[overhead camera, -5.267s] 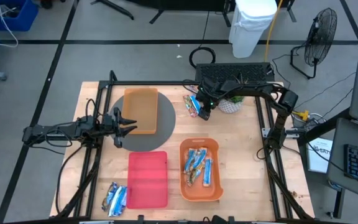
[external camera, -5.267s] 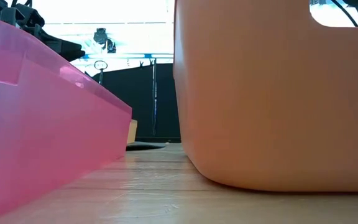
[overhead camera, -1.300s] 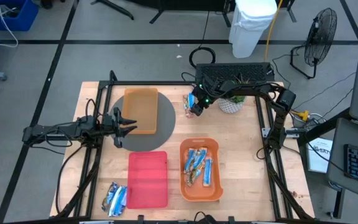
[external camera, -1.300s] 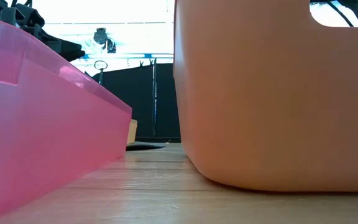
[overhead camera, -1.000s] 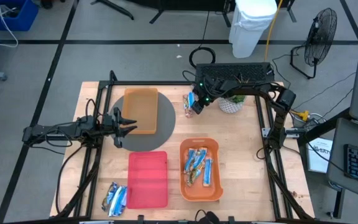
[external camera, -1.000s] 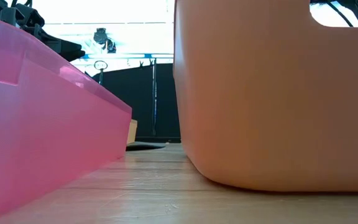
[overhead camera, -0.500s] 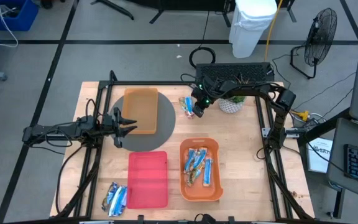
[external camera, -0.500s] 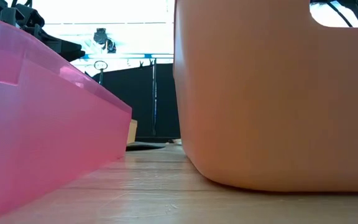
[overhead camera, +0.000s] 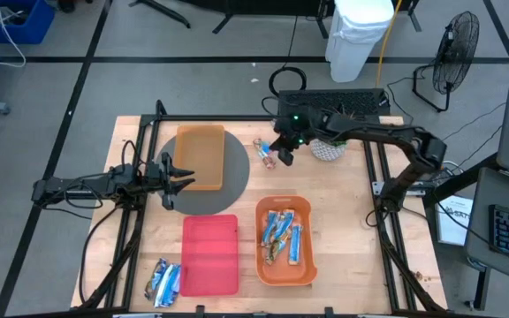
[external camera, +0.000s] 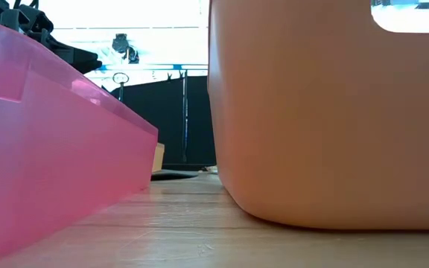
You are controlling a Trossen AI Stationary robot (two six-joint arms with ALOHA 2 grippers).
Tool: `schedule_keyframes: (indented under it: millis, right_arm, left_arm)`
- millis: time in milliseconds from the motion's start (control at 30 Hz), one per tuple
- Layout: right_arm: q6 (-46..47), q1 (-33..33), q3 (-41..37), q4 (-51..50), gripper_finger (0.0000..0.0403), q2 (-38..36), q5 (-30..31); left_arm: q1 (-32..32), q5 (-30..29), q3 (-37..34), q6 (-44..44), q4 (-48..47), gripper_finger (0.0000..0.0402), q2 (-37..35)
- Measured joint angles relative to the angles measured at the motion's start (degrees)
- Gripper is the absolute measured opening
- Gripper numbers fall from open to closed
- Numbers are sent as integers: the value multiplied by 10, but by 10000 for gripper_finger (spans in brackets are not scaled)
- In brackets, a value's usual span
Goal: Pick and place Granola Bars by type
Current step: Put the red granola bar into the light orange bin
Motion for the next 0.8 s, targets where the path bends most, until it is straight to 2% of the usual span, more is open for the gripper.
schedule_keyframes:
  millis: [333,600,800]
  right_arm:
    - [-46,82,0,51,0,-26,-5]
    - [-97,141,0,99,0,-26,-35]
    - [-120,160,0,118,0,-26,-64]
  left_arm:
    - [0,0,0,0,0,113,0]
    - [0,0,0,0,0,113,0]
    - [0,-4,0,-4,15,113,0]
